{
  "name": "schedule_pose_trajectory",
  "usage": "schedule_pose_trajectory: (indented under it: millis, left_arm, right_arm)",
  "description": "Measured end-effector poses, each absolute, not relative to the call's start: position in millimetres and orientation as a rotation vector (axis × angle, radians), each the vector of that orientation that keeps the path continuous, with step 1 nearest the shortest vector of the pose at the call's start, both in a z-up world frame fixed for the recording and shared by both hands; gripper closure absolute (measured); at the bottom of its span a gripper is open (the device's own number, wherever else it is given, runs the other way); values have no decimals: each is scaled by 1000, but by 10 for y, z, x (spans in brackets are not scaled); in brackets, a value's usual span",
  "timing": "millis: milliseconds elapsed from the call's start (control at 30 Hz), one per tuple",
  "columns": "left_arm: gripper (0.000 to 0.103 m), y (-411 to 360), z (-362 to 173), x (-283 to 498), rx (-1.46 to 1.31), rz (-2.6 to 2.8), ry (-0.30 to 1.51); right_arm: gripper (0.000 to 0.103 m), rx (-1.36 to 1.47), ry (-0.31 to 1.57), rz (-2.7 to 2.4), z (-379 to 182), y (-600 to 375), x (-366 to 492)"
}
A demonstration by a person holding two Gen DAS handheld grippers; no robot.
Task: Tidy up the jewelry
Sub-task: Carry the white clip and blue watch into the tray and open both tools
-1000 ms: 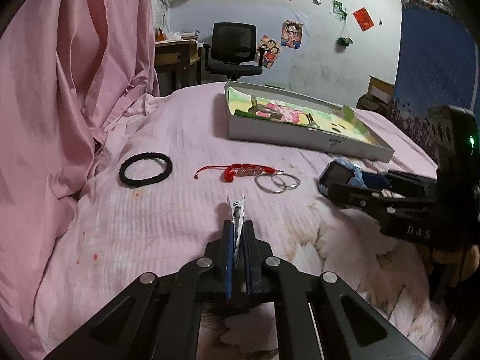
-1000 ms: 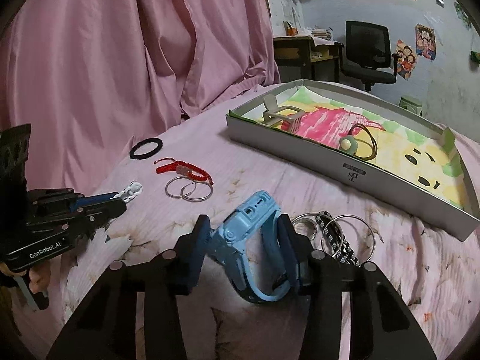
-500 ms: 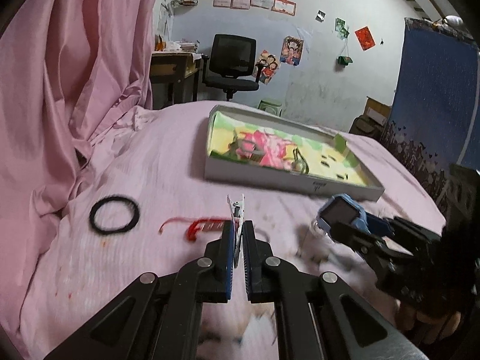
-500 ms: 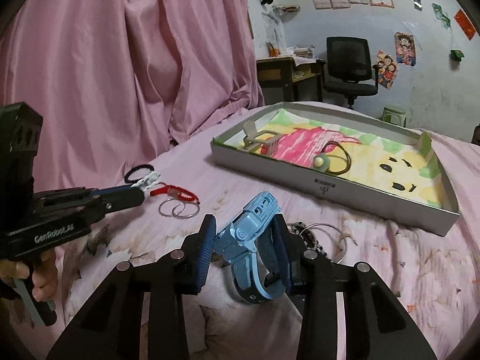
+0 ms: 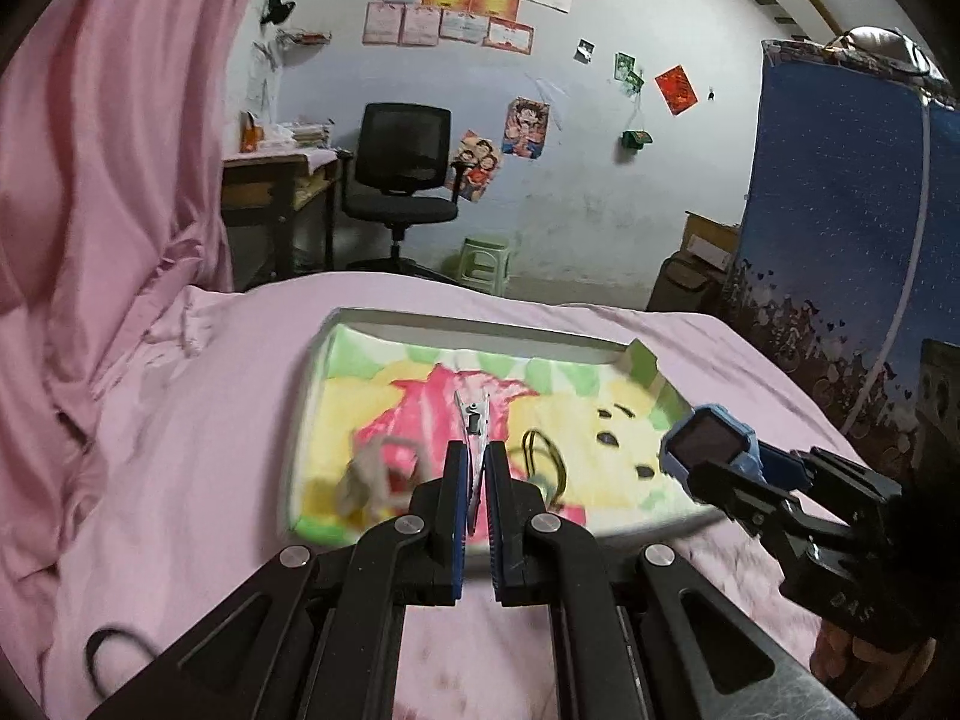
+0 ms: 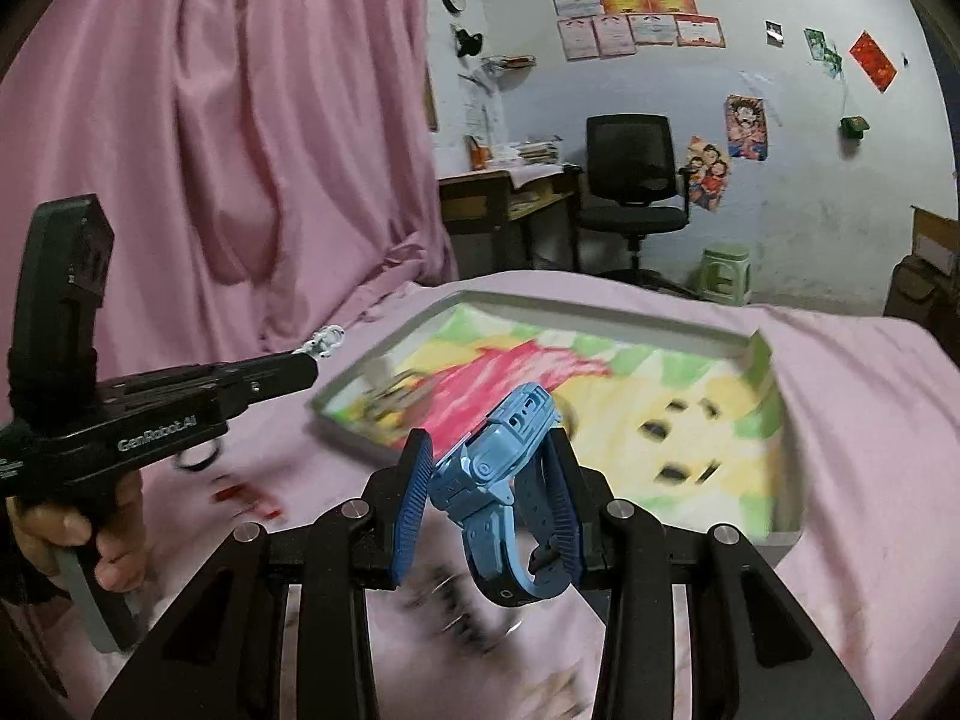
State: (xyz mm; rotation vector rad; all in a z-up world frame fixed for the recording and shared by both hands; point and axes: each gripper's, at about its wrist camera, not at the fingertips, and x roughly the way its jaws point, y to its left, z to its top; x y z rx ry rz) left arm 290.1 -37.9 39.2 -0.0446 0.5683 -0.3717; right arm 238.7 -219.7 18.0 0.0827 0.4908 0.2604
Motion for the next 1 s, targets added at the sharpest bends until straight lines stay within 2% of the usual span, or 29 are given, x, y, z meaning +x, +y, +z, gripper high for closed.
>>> schedule_pose_trajectory:
  millis: [200,367,633,1000]
  left_arm:
    - [97,-539,222,3312,-54,-412,656]
    - [97,-619,42,3467,-37,-422,726]
    - [97,-640,-123,3613,-55,-410,846]
    - [96,-554,-105,3479,-63,-388,847]
  right_arm:
    - [69,98,524,198,166,-2369,2858]
    - [69,116,597,161,-59,-2416,3204]
    - [68,98,695,139,-355,-2352,3357]
    - [51,82,693,145,-327,-2309,3245]
